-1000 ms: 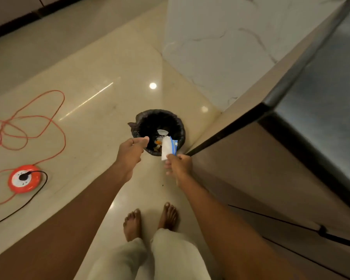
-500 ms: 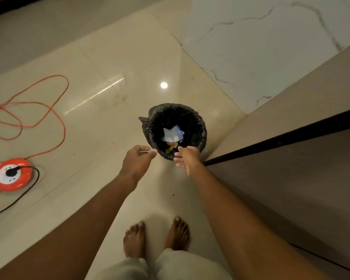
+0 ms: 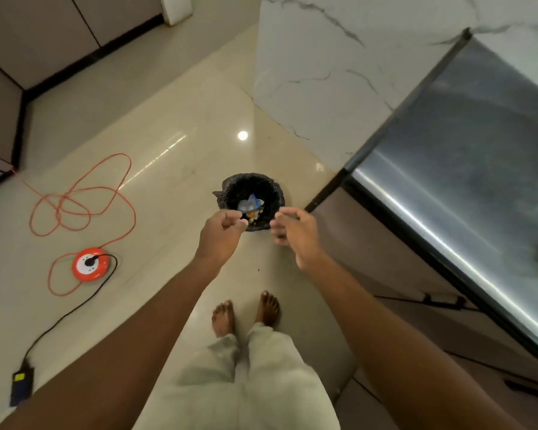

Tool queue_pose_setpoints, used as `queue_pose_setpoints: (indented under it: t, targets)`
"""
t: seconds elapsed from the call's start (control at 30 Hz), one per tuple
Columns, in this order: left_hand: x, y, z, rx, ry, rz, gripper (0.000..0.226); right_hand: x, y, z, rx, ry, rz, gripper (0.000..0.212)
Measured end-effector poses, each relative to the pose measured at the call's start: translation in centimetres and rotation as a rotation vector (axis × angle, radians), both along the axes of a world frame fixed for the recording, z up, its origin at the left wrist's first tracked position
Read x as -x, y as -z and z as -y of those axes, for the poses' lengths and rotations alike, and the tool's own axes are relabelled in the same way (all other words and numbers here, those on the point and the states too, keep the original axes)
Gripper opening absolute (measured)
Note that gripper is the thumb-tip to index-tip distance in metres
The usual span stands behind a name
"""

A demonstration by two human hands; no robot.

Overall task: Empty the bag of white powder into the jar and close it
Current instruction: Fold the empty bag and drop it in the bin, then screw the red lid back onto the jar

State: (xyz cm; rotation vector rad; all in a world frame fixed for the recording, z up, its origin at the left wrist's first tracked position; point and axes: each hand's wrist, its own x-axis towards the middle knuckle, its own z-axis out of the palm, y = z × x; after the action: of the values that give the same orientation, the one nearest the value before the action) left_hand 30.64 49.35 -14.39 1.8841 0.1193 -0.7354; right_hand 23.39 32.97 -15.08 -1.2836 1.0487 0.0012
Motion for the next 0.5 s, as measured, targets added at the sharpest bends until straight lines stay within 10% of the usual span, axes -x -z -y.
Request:
queue_pose_setpoints:
  t: [0.5]
  targets:
    - [8.5, -15.7, 14.2, 0.335, 0.505, 0.352, 0.013, 16.7, -17.6, 7.6, 0.621, 0.413, 0.281, 0.006]
